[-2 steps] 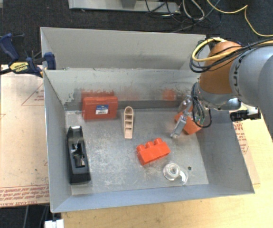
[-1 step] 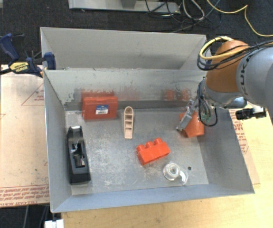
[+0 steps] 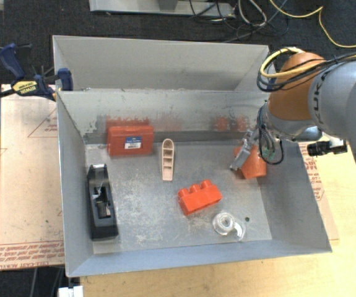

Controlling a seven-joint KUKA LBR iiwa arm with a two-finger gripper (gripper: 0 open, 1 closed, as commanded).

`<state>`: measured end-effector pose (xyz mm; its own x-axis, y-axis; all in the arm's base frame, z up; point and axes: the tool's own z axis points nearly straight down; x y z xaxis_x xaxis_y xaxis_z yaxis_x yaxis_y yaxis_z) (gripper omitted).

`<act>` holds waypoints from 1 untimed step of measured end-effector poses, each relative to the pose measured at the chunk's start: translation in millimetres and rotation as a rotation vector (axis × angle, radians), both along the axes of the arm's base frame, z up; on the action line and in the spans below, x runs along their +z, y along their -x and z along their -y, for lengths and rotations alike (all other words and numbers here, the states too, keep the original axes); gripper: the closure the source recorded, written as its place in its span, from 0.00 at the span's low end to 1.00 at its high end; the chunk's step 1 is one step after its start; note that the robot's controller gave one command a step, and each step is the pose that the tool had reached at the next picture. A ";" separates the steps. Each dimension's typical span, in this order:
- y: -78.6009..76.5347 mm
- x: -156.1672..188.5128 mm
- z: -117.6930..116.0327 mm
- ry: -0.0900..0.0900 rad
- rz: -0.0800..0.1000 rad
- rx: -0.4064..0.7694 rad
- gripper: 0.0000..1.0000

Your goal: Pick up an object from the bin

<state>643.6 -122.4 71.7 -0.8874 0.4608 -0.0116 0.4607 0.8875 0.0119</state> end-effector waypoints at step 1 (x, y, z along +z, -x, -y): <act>0.1 3.6 -0.7 -0.001 0.001 0.000 1.00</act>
Offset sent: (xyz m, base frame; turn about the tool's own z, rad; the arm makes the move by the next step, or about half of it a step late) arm -0.0003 0.0002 0.0418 -0.0001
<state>643.4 -121.6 75.3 -0.8876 0.4605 -0.0116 0.4604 0.8876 0.0131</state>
